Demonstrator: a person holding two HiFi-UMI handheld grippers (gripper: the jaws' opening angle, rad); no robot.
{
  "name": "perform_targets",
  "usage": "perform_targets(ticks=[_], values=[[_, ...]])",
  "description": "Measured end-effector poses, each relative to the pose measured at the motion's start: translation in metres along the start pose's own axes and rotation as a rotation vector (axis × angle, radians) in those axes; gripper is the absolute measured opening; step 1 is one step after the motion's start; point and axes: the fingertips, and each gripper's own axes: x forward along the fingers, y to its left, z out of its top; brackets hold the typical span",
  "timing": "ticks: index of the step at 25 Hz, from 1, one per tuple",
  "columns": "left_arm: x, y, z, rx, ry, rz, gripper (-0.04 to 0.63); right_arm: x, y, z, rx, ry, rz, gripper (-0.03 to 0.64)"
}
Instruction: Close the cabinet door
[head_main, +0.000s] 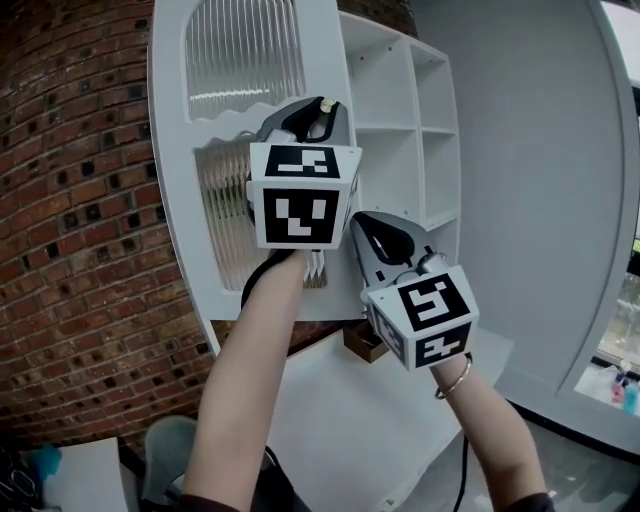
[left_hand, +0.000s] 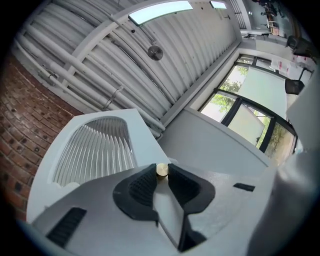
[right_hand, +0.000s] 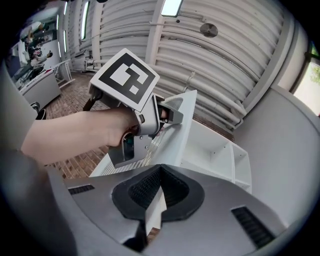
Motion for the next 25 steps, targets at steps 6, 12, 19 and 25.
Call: perform_targets(ticks=[6, 12, 19, 25], values=[[0.034, 0.004, -0.029, 0.051, 0.043, 0.056, 0.077, 0.032, -0.021, -0.041, 0.038, 0.026, 0.045, 0.0], [0.057, 0.011, -0.053, 0.117, 0.069, 0.109, 0.077, 0.062, -0.029, -0.079, 0.074, 0.033, 0.095, 0.0], [0.079, 0.023, -0.08, 0.155, 0.104, 0.146, 0.077, 0.095, -0.033, -0.1, 0.101, 0.006, 0.144, 0.0], [0.095, 0.032, -0.098, 0.215, 0.154, 0.191, 0.077, 0.118, -0.038, -0.113, 0.127, -0.022, 0.169, 0.0]])
